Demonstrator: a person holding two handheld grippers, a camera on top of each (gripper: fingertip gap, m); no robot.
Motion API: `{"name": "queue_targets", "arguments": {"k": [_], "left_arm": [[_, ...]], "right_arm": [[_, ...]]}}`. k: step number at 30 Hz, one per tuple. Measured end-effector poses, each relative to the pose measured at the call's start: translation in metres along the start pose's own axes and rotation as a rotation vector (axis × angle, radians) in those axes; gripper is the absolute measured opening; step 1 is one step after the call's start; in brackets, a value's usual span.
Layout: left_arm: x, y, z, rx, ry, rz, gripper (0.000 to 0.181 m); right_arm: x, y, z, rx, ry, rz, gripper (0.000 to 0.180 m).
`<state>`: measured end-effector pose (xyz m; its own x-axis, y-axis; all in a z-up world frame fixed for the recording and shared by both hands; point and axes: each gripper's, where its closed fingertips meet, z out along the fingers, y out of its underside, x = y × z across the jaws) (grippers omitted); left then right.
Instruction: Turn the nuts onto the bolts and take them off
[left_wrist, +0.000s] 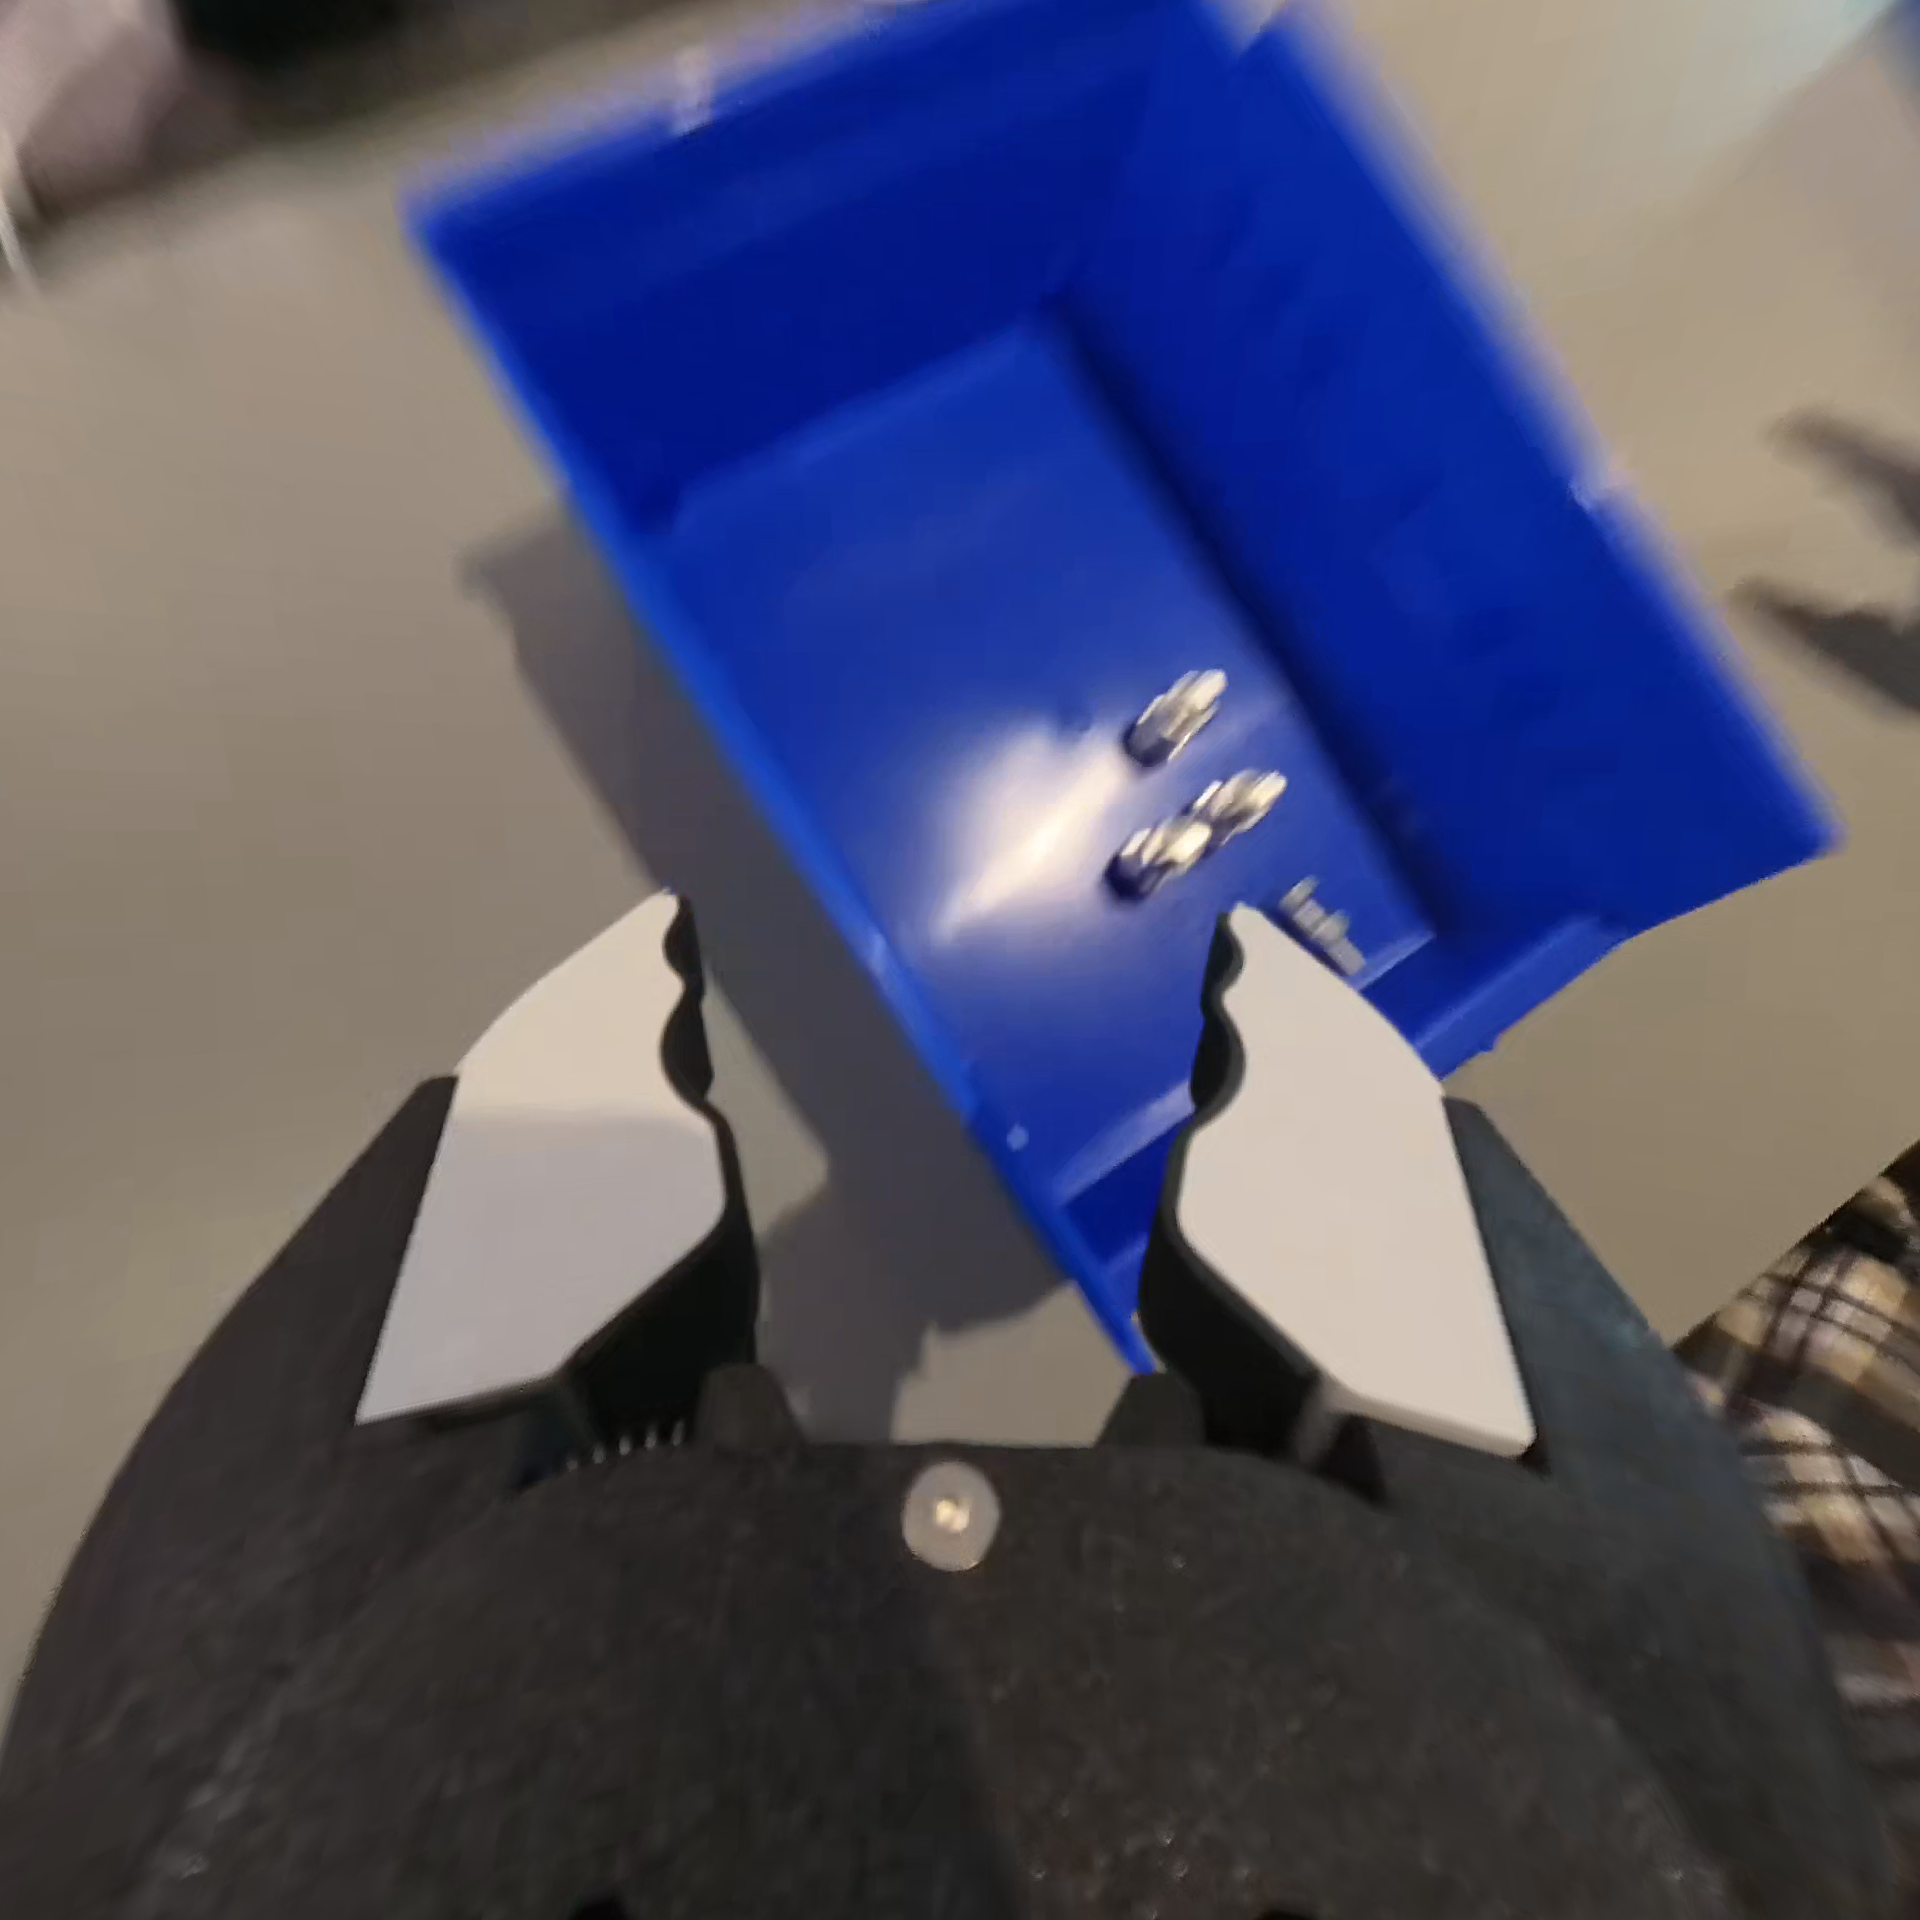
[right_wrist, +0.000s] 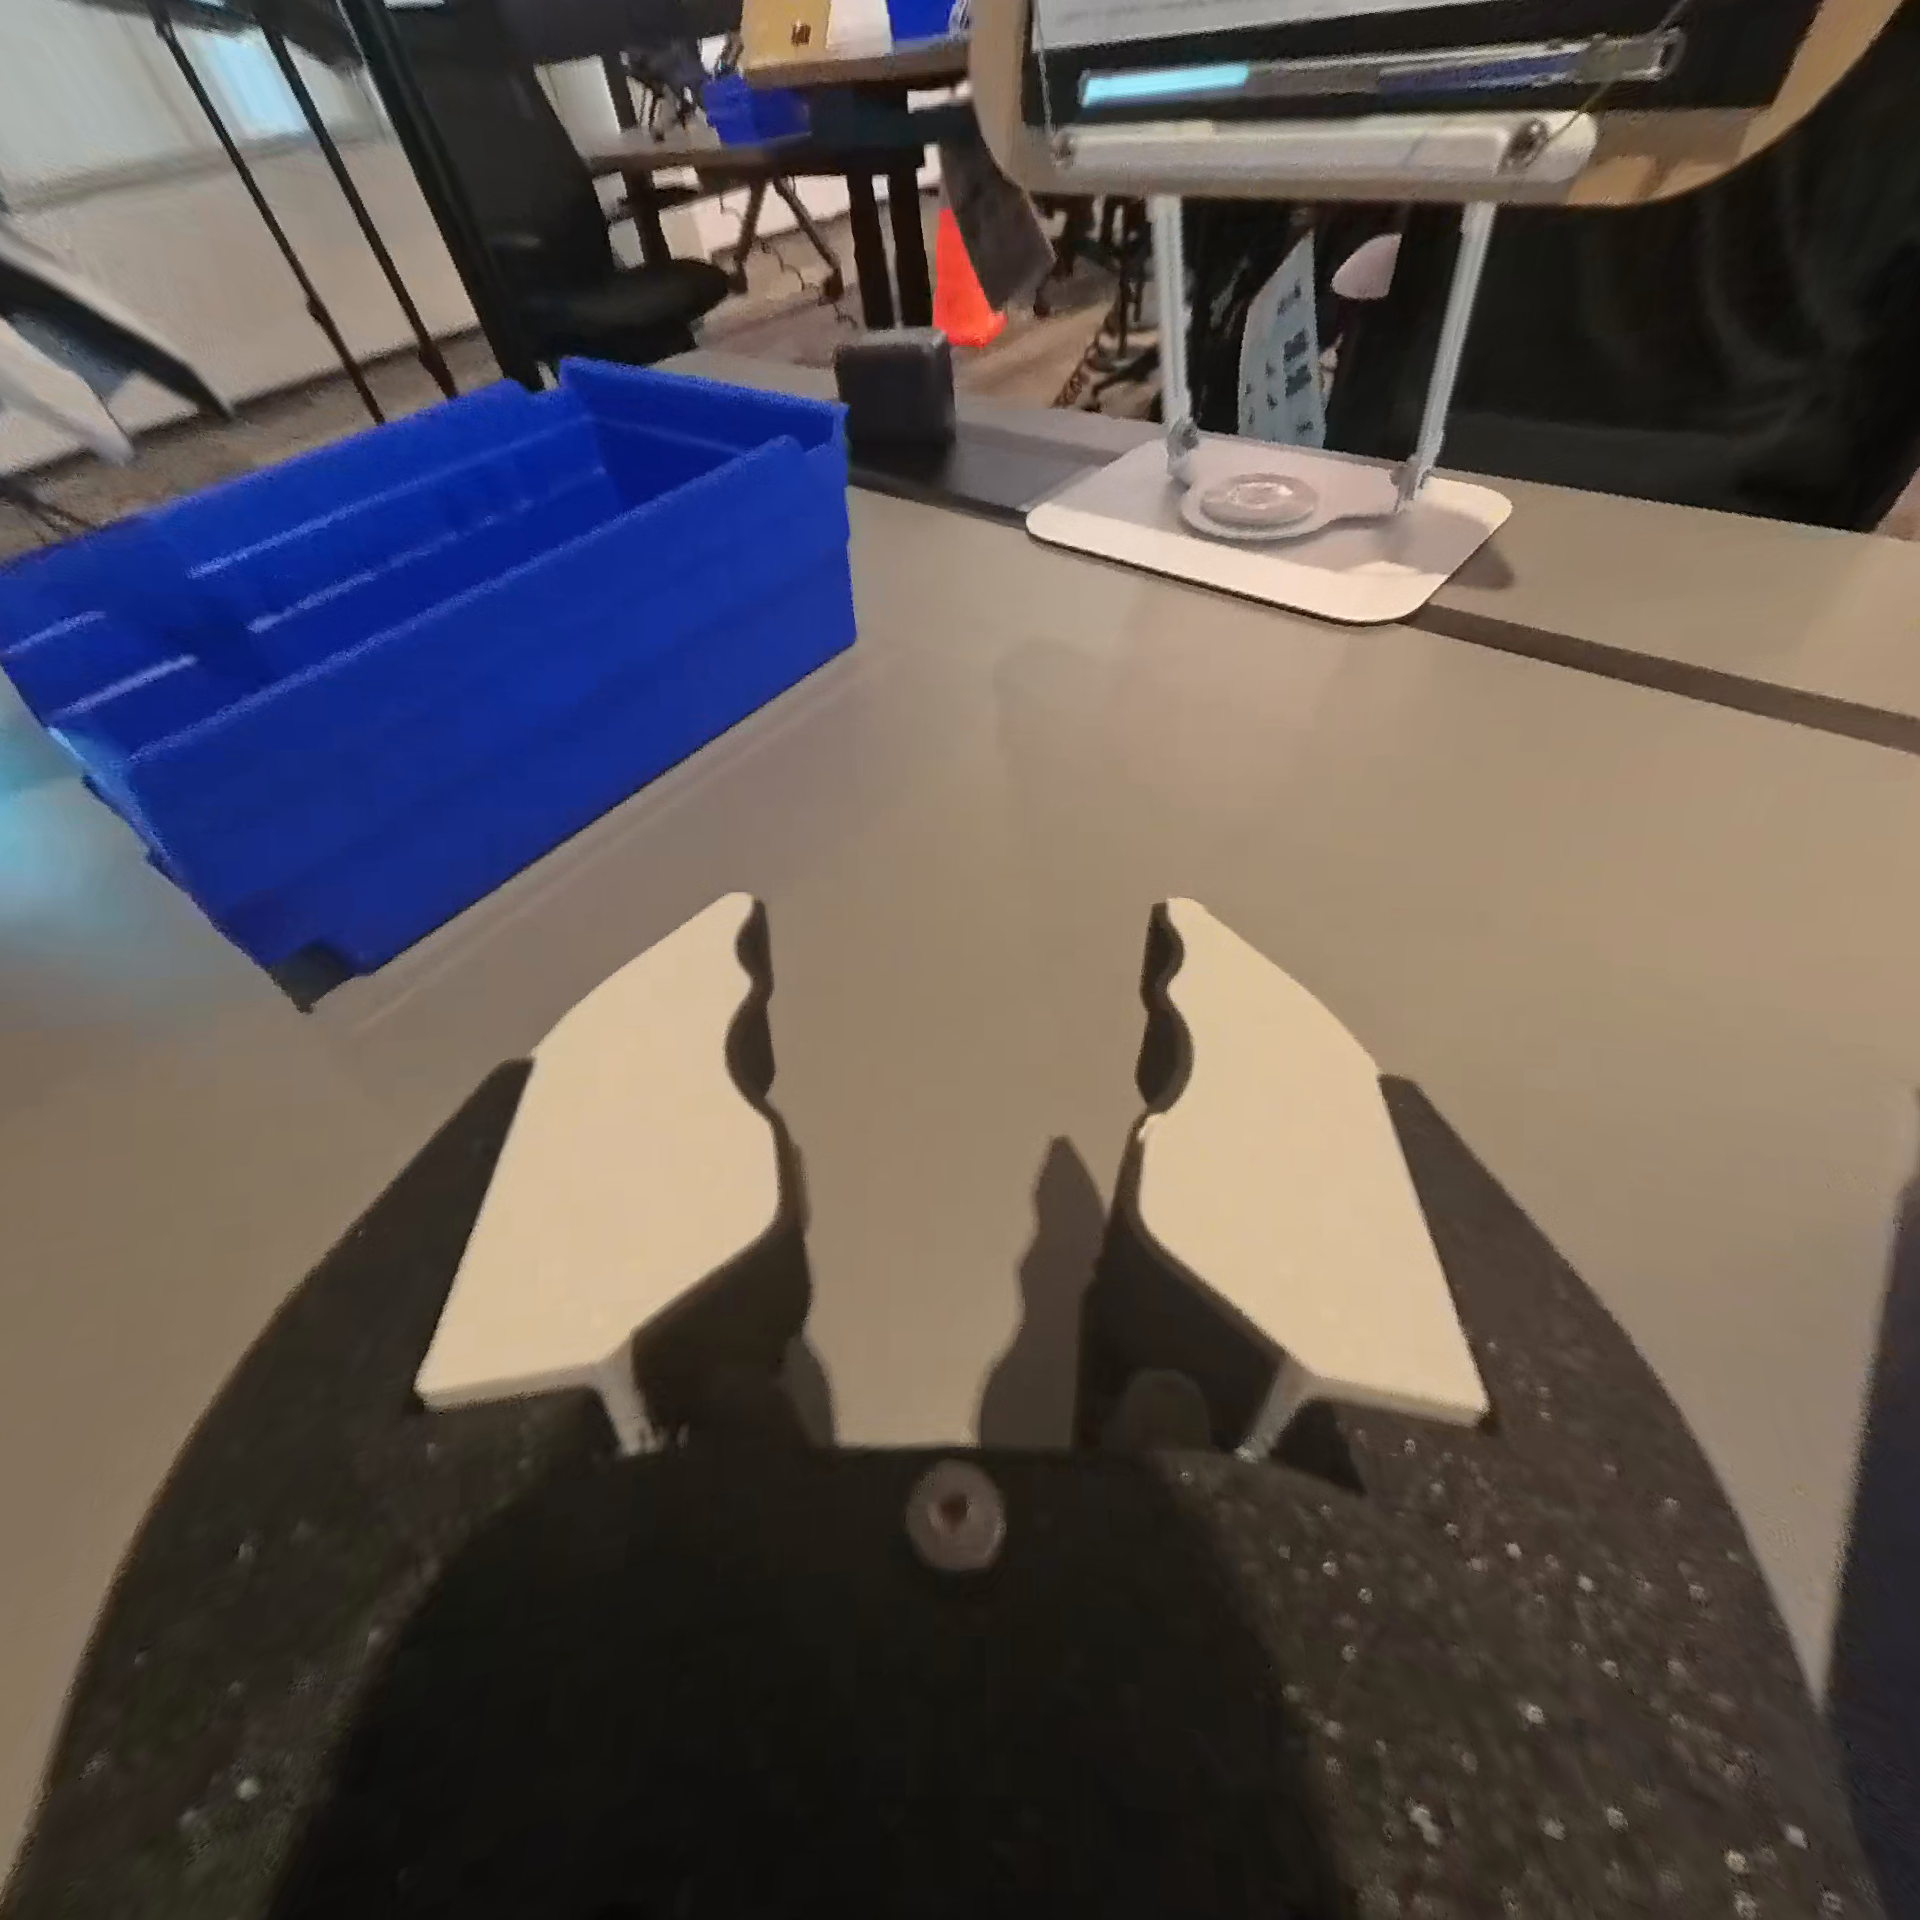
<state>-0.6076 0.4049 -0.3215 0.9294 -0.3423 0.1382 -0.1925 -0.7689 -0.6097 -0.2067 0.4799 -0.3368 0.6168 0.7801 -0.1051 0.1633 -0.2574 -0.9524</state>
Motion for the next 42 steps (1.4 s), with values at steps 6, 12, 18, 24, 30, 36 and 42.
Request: {"name": "queue_targets", "arguments": {"k": [6, 12, 18, 24, 30, 36, 42], "left_arm": [[-0.015, 0.041, 0.026, -0.261, -0.009, -0.134, 0.093], [-0.007, 0.062, 0.051, -0.440, 0.068, -0.185, 0.054], [-0.014, 0.060, 0.055, -0.499, 0.047, -0.158, 0.018], [-0.051, 0.075, 0.038, -0.529, -0.050, -0.192, 0.005], [-0.092, 0.105, 0.005, -0.505, -0.103, -0.297, 0.004], [-0.145, 0.144, -0.037, -0.447, -0.171, -0.443, 0.005], [-0.192, 0.177, -0.072, -0.394, -0.223, -0.527, 0.004]], "right_arm": [[0.009, 0.003, -0.007, 0.059, 0.013, 0.047, 0.066], [0.008, 0.006, -0.011, 0.064, 0.019, 0.034, 0.063], [0.009, 0.011, -0.010, 0.030, 0.033, 0.012, 0.060], [0.011, 0.011, -0.012, 0.030, 0.034, 0.018, 0.055], [0.007, 0.016, -0.008, 0.001, 0.016, 0.004, 0.050], [0.008, 0.016, -0.007, 0.001, 0.017, 0.004, 0.046], [0.005, 0.016, -0.004, 0.005, 0.014, 0.000, 0.043]]}}
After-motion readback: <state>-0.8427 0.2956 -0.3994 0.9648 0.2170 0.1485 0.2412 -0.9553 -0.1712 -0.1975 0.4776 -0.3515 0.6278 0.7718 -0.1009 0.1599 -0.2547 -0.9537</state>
